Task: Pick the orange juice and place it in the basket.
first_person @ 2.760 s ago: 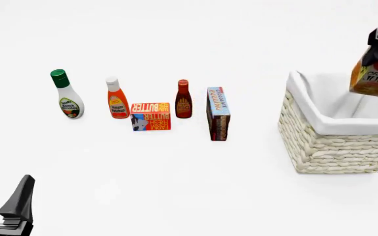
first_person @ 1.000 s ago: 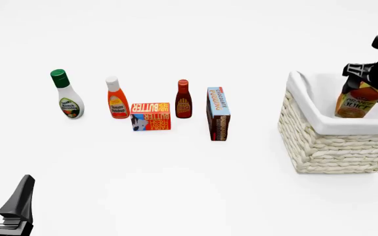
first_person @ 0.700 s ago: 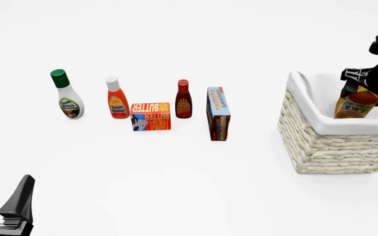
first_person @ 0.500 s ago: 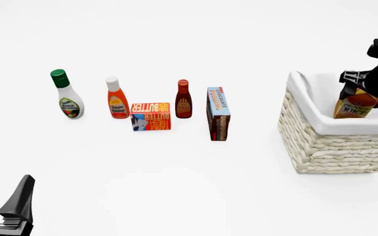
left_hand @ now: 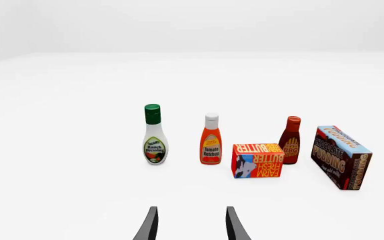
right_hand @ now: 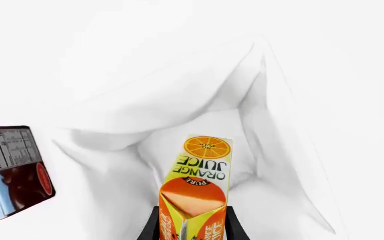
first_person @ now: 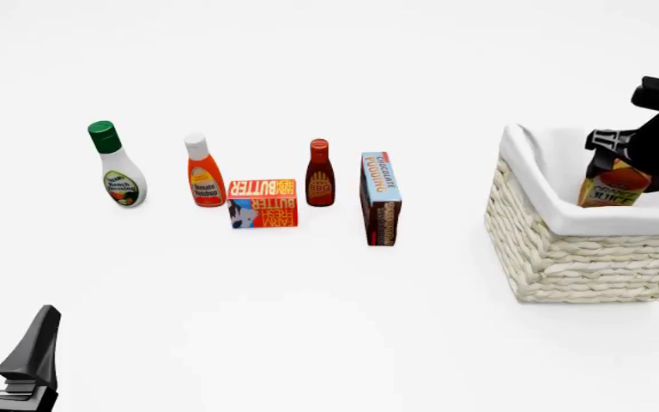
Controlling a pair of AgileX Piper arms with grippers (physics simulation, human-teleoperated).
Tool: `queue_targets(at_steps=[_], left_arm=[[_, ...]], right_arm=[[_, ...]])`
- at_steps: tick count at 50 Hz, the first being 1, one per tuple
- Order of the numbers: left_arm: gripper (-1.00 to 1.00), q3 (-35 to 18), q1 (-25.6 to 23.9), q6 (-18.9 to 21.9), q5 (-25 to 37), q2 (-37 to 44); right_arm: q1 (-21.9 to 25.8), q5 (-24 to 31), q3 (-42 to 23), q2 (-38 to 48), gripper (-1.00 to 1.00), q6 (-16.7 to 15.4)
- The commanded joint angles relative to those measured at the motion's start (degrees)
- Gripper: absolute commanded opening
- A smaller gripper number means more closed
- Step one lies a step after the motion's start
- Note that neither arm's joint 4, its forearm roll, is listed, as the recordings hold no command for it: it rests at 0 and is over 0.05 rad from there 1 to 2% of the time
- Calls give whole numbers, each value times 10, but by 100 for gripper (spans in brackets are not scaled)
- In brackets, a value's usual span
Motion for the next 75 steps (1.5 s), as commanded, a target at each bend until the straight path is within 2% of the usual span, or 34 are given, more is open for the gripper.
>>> queue_targets(at_steps=[1,17,26,31,32,37,38,39,41,43,67,75], left_arm=[[100,0,0,-1,1,0],[100,0,0,-1,1,0],[100,0,0,-1,1,0],[100,0,0,-1,1,0],[100,0,0,-1,1,0],[100,0,0,-1,1,0],[100,0,0,-1,1,0],[100,0,0,-1,1,0],[100,0,0,-1,1,0],[100,0,0,-1,1,0],[100,0,0,-1,1,0],[100,0,0,-1,1,0]], right_arm=[[1,-9,-5,13,-100,10],[8,-38,23,25,-100,20],[4,-46,33,25,-100,15],[7,-51,39,24,-100,25],[2,-51,38,24,100,23],[-1,-54,40,23,100,21],[-3,-56,46,23,100,30],[-6,-56,43,23,100,23],[1,-60,47,22,100,33],[-8,-58,42,25,100,22],[-6,-53,47,8,100,29],[-14,-36,39,-7,100,20]])
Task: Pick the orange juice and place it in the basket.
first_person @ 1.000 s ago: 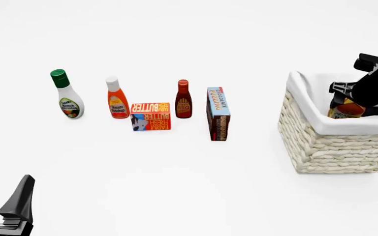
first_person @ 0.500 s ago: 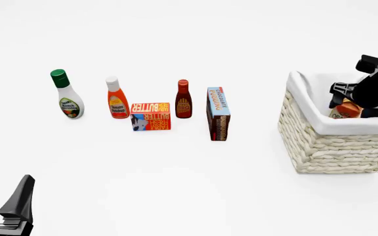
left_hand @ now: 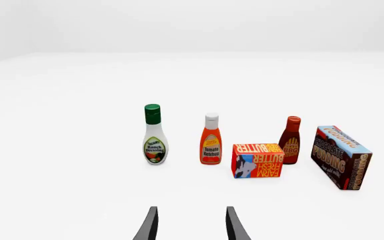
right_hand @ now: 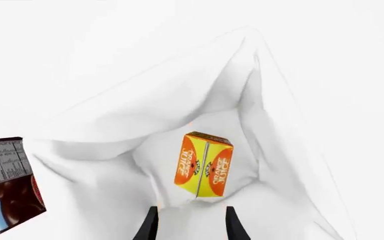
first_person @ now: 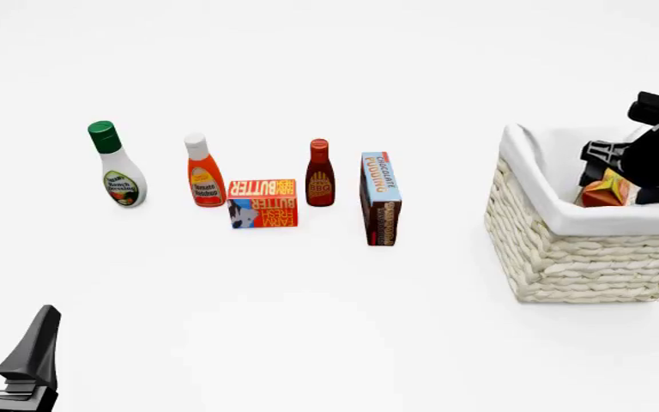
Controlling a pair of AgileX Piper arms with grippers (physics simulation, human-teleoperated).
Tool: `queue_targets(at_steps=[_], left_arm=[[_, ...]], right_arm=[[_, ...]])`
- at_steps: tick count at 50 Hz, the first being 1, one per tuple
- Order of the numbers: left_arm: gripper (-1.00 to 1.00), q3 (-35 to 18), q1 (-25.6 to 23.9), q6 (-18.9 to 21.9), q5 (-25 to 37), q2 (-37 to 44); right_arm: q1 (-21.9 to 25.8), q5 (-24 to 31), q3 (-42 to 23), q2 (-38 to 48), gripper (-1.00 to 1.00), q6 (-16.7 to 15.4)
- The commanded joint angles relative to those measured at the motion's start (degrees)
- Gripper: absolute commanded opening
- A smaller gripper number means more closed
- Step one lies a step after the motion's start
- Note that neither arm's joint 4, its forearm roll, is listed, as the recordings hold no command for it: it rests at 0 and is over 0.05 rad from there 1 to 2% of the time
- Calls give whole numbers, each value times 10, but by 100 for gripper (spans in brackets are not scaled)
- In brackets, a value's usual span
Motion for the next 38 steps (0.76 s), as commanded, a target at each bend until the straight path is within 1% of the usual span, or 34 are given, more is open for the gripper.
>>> queue_targets(at_steps=[1,10,17,18,19,21,22,27,28,38], left_arm=[[100,0,0,-1,1,0],[100,0,0,-1,1,0],[100,0,0,-1,1,0],[100,0,0,-1,1,0],[100,0,0,-1,1,0],[100,0,0,-1,1,0],[100,0,0,-1,1,0],[100,0,0,-1,1,0],[100,0,0,-1,1,0],[100,0,0,-1,1,0]], right_arm=[[-8,16,-2,-18,100,-7],[-18,53,-21,-49,100,-17],[-14,74,-37,-66,100,-15],[-16,80,-43,-68,100,-23],[-17,83,-47,-70,100,-24],[-13,90,-51,-76,100,-19],[-14,93,-54,-77,100,-23],[-10,112,-71,-88,100,-24],[-12,118,-76,-89,100,-29],[-3,153,-106,-108,100,-31]])
